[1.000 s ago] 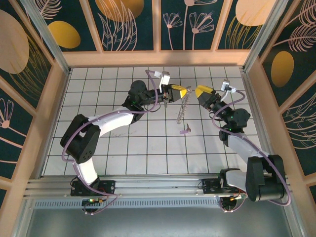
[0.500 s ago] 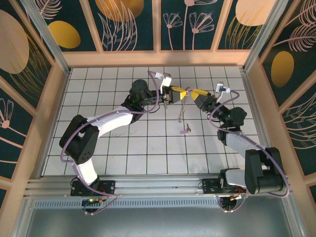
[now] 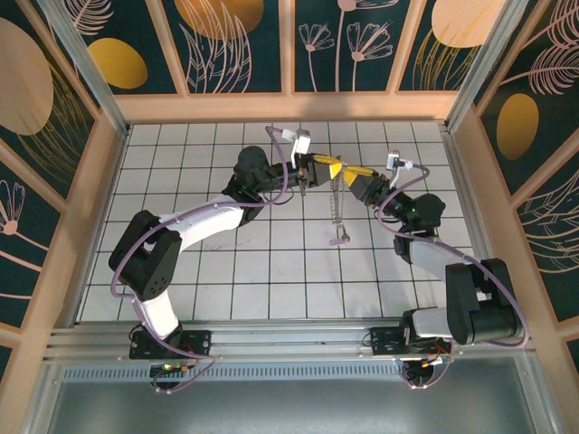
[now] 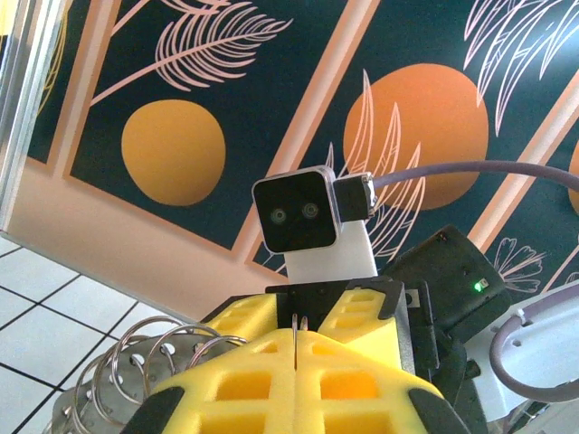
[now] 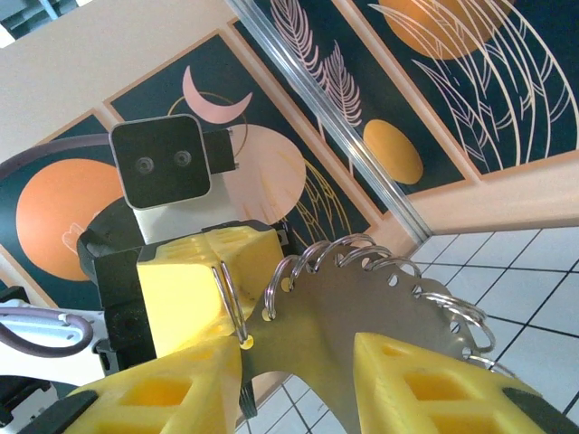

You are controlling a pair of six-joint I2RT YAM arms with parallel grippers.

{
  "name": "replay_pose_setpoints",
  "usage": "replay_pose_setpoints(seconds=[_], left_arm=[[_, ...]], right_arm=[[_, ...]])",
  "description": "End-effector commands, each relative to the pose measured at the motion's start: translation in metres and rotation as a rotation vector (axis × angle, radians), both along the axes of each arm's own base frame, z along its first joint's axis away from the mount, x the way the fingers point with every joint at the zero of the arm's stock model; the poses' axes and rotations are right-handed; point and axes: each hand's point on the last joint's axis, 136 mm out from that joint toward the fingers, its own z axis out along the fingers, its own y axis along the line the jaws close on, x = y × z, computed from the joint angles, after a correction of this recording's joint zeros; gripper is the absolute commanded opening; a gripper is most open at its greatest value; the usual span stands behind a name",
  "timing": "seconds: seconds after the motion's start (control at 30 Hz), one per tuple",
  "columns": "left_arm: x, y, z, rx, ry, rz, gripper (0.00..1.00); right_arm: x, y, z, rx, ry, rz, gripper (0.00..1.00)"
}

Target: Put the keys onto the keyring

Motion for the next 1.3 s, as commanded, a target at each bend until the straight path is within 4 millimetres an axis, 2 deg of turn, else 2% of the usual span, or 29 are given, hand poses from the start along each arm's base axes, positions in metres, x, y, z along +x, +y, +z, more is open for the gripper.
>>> replay_pose_setpoints(seconds=[0.0, 0.17, 0.4, 0.63, 0.83, 0.93, 1.1, 1.17, 1.2, 1.27], left_arm=[[-0.007, 0.0, 0.017, -0.059, -0.045, -0.032, 0.0], [-0.008, 0.0, 0.014, -0.057, -0.038, -0.031, 0.0], [-0.009, 0.003, 0.014, -0.073, -0.03, -0.028, 0.0], [-0.012, 0.005, 0.014, -0.092, -0.029, -0.031, 0.0], [-0.017, 0.012, 0.018, -0.121, -0.065, -0.02, 0.0], [-0.025, 0.02, 0.026, -0.163, -0.105, -0.018, 0.0], [-0.033, 0.03, 0.041, -0.21, -0.169, 0.008, 0.0], [-0.031, 0.031, 0.04, -0.209, -0.185, 0.027, 0.0], [-0.035, 0.035, 0.05, -0.224, -0.211, 0.036, 0.0], [-0.037, 0.038, 0.056, -0.231, -0.245, 0.053, 0.0]], right_arm=[[-0.008, 0.003, 0.023, 0.006, -0.111, 0.022, 0.38], [-0.011, -0.001, 0.029, 0.006, -0.13, 0.013, 0.37], [-0.012, -0.03, 0.037, 0.019, -0.14, -0.093, 0.38], [-0.011, -0.037, 0.037, 0.035, -0.121, -0.138, 0.38], [-0.006, -0.042, 0.03, 0.058, -0.076, -0.168, 0.39], [-0.004, -0.044, 0.025, 0.064, -0.055, -0.186, 0.39], [0.002, -0.049, 0.009, 0.069, 0.003, -0.225, 0.39], [0.004, -0.05, 0.001, 0.068, 0.026, -0.24, 0.39], [0.005, -0.051, -0.003, 0.067, 0.041, -0.248, 0.39], [0.006, -0.052, -0.011, 0.064, 0.06, -0.259, 0.39]])
